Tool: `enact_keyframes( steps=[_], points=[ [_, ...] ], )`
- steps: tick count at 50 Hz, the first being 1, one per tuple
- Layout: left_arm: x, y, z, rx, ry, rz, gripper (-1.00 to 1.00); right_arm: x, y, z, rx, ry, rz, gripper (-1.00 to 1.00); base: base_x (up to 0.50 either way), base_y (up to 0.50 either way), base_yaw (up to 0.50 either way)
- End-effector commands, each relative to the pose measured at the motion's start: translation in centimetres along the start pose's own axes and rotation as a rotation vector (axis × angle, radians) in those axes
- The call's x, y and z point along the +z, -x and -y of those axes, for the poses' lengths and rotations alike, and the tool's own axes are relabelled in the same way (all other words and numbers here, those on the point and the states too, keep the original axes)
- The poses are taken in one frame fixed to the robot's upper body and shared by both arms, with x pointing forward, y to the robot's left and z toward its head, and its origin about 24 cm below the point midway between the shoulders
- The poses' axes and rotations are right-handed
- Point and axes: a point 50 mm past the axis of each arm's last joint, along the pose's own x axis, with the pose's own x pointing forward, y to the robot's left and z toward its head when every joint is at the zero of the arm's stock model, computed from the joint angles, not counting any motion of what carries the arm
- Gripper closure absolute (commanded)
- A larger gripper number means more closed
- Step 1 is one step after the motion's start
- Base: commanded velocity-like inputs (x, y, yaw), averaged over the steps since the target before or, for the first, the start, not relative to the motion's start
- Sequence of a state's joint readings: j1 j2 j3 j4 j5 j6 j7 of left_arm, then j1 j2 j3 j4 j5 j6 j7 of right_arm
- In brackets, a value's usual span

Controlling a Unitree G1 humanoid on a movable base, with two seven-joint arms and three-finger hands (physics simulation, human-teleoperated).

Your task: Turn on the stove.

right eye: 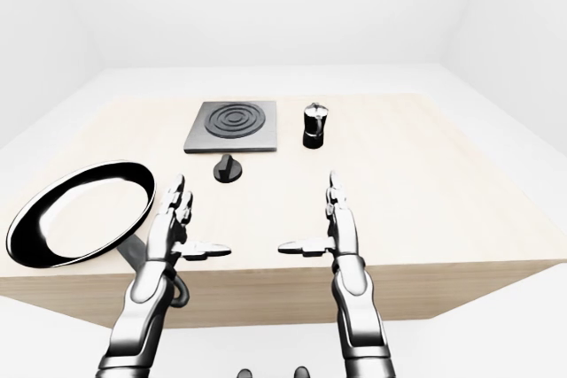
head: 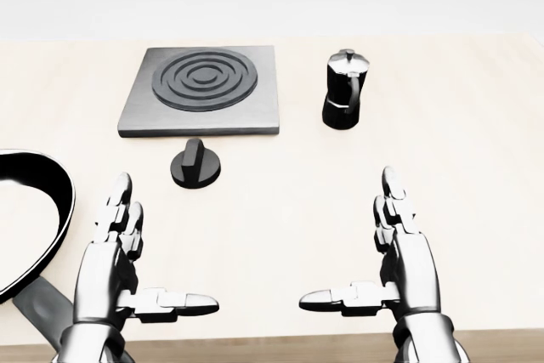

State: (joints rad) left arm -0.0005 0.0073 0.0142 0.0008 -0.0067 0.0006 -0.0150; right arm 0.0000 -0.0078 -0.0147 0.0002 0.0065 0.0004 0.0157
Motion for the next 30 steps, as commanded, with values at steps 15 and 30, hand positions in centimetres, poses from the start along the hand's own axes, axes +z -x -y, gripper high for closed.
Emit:
enact_keyframes(
  steps=[15, 30],
  points=[
    [-0.13, 0.05, -0.57, -0.009, -0.007, -0.005, -1.00, 0.06, 0.09, 0.59, 0.007, 0.006, -0.004, -1.00, 0.00, 0.00, 0.00],
    [-0.28, 0.01, -0.52, -0.011, -0.012, -0.007, -1.00, -0.07, 0.06, 0.67, 0.002, 0.008, -0.010, -1.00, 0.02, 0.00, 0.00]
  ],
)
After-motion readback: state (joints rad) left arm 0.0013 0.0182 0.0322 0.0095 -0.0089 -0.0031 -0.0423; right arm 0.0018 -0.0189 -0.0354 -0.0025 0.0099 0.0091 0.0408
